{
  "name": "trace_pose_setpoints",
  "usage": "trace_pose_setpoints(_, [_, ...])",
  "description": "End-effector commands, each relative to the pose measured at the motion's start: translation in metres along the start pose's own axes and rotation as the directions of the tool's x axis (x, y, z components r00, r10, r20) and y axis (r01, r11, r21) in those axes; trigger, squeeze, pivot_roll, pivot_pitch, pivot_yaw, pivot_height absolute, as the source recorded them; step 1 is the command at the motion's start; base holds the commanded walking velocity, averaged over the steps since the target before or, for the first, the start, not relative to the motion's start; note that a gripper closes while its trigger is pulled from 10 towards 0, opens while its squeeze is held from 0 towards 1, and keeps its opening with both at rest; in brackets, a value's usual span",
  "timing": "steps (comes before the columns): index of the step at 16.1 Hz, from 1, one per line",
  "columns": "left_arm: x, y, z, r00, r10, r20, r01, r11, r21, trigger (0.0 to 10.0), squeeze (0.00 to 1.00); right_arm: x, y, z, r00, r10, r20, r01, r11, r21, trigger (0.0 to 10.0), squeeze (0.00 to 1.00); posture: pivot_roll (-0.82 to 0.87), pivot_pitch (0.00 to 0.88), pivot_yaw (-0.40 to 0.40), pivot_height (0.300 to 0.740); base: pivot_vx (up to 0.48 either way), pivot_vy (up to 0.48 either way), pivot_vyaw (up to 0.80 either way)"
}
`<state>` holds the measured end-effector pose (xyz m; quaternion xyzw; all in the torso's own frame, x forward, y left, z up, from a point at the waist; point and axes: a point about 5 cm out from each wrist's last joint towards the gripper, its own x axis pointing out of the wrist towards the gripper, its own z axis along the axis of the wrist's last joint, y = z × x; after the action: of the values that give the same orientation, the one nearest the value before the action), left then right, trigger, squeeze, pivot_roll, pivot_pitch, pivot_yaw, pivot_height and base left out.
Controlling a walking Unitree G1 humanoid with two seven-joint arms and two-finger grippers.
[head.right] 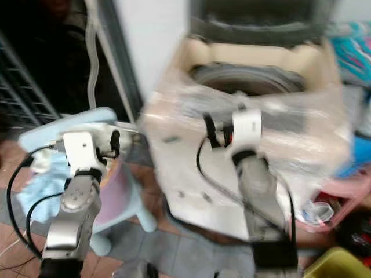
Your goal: Clothes washing
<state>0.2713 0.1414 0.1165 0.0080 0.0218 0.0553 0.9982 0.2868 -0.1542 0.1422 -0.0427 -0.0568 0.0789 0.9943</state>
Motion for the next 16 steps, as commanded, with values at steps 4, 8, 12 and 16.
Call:
trace_pose_setpoints(4, [-0.006,0.002,0.002,0.998,-0.056,0.008,0.056,0.998,-0.01,10.0,0.0,-0.027,0.009,-0.015,0.994,-0.07,-0.088,0.082,0.988,0.135,10.0,0.0,-0.06,0.019,0.079,0.74,0.0,0.48,0.0])
trace_pose_setpoints(8, [-0.006,0.002,0.001,0.998,-0.07,0.005,0.07,0.997,-0.017,10.0,0.0,-0.026,0.016,-0.014,0.994,-0.043,-0.096,0.049,0.997,0.059,10.0,0.0,-0.06,0.018,0.081,0.74,0.0,0.48,0.0])
trace_pose_setpoints(12, [-0.006,0.009,0.005,0.999,-0.027,0.033,0.027,1.0,-0.006,10.0,0.0,-0.025,0.009,-0.018,0.979,-0.085,-0.184,0.09,0.996,0.019,10.0,0.0,-0.05,0.02,0.078,0.74,0.0,0.12,0.0])
trace_pose_setpoints(16, [-0.008,0.019,-0.003,1.0,0.0,-0.014,0.0,1.0,-0.014,10.0,0.0,-0.019,0.004,-0.012,0.989,-0.045,-0.139,0.046,0.999,0.007,10.0,0.0,-0.05,0.021,0.076,0.74,0.0,0.0,0.77])
